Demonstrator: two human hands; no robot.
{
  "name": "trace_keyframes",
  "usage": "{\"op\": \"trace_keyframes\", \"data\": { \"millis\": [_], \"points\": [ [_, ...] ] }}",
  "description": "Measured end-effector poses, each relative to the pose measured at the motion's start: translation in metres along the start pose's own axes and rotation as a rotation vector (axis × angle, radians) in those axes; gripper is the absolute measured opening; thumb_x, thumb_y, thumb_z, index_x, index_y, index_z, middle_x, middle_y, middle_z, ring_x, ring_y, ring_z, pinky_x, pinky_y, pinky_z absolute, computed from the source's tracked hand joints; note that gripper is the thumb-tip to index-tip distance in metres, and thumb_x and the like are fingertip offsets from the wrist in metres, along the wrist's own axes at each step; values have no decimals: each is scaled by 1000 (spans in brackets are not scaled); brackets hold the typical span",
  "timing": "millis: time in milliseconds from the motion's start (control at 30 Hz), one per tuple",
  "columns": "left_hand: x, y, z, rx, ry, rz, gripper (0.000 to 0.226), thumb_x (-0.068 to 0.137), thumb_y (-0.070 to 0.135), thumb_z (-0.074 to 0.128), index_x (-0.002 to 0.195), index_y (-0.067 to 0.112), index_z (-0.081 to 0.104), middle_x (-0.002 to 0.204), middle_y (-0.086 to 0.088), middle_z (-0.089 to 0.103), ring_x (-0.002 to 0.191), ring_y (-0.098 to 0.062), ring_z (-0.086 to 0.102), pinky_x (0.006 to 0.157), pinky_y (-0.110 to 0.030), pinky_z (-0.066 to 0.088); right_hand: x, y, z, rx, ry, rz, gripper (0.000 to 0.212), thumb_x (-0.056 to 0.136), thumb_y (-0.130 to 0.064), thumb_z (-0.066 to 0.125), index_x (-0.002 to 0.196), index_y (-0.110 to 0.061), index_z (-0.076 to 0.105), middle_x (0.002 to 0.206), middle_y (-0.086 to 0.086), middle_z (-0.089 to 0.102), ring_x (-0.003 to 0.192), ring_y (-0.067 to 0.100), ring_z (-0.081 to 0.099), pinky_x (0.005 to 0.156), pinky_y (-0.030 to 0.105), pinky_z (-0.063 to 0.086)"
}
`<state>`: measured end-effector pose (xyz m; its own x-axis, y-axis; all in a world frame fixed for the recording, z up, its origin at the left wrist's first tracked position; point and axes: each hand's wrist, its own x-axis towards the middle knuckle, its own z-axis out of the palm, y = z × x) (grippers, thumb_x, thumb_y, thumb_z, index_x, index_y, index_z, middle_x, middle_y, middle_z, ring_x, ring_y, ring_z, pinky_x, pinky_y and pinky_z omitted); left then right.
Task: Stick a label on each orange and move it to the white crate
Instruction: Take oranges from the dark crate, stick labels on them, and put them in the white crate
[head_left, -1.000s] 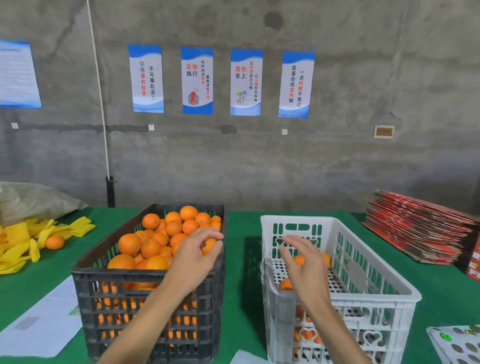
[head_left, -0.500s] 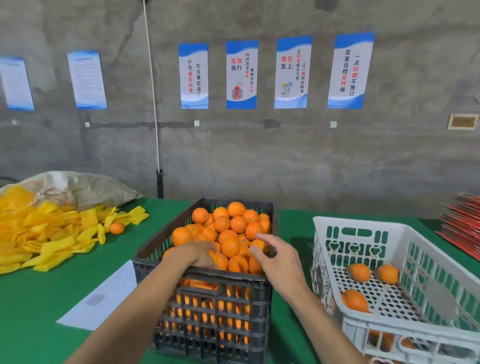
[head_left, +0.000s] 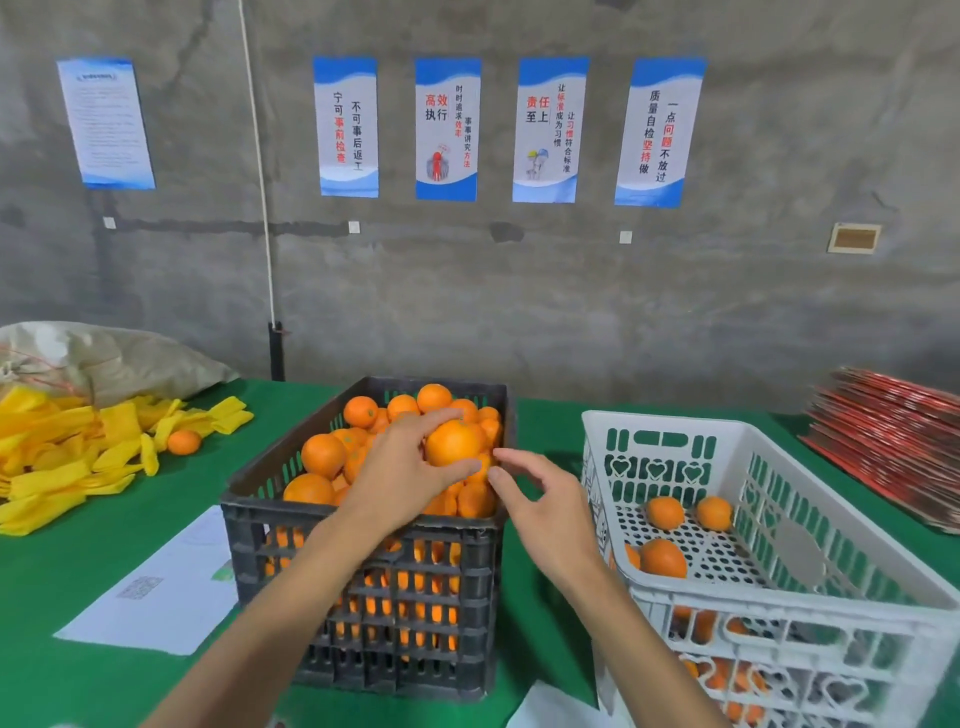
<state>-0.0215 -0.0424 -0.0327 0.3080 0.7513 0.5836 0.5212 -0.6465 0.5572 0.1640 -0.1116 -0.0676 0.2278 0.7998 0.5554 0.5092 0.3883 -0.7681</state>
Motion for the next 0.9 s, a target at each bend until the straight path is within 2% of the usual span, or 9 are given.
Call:
{"op": "trace_keyframes", "data": {
  "millis": [200,300,367,467,567,633,733,800,900],
  "points": [
    [-61,56,28,-243,113,51,63,79,33,89,137,34,65,117,10,63,77,-1,57,71,-12,43,-51,-8,-32,117,121,-35,18,101,-27,63,115,-29,75,111,-20,73,109,2,67,96,28,54],
    [-101,68,59,-436,42,-5,62,78,31,90,134,38,66,121,16,62,67,-1,63,66,-10,48,-91,3,-51,215,169,1,12,101,-22,64,108,-23,74,103,-12,75,101,10,70,87,23,55],
    [-127,71,84,-557,-35,-73,63,74,39,88,132,46,66,125,19,61,71,-2,68,69,-13,53,-119,18,-62,248,193,67,9,100,-20,66,104,-19,74,98,-8,75,97,11,70,83,22,55],
    [-159,64,123,-651,-188,-213,64,69,49,85,128,56,62,130,17,63,95,-2,73,78,-16,58,-159,51,-75,232,163,200,9,99,-21,68,103,-19,75,99,-7,75,97,11,70,86,26,56],
    [-191,53,159,-638,-318,-306,73,71,55,82,138,47,56,129,17,65,104,8,66,83,-11,54,-197,85,-85,145,106,308,11,100,-25,67,106,-20,76,99,-7,76,96,12,70,89,35,57],
    [-208,46,178,-623,-341,-345,74,78,54,82,144,41,53,125,20,65,99,15,64,77,-5,50,-214,101,-87,92,70,350,14,100,-26,66,110,-23,76,103,-10,76,98,11,70,91,38,57],
    [-227,37,196,-600,-342,-425,66,86,44,82,145,38,53,120,17,64,86,15,65,68,-7,50,-233,116,-89,-36,-40,391,18,100,-33,66,116,-34,74,111,-23,72,108,1,65,97,33,54],
    [-238,31,204,-600,-336,-447,63,87,42,81,143,37,53,119,18,65,95,14,64,74,-6,51,-246,126,-90,-230,-141,359,26,96,-47,66,120,-38,70,120,-29,66,117,-5,55,102,27,46],
    [-248,24,210,-627,-308,-488,55,88,43,79,138,42,54,120,17,66,99,5,68,80,-11,54,-260,137,-91,-479,-271,306,52,91,-61,65,134,-30,66,142,-23,54,131,-2,41,113,24,31]
  ]
}}
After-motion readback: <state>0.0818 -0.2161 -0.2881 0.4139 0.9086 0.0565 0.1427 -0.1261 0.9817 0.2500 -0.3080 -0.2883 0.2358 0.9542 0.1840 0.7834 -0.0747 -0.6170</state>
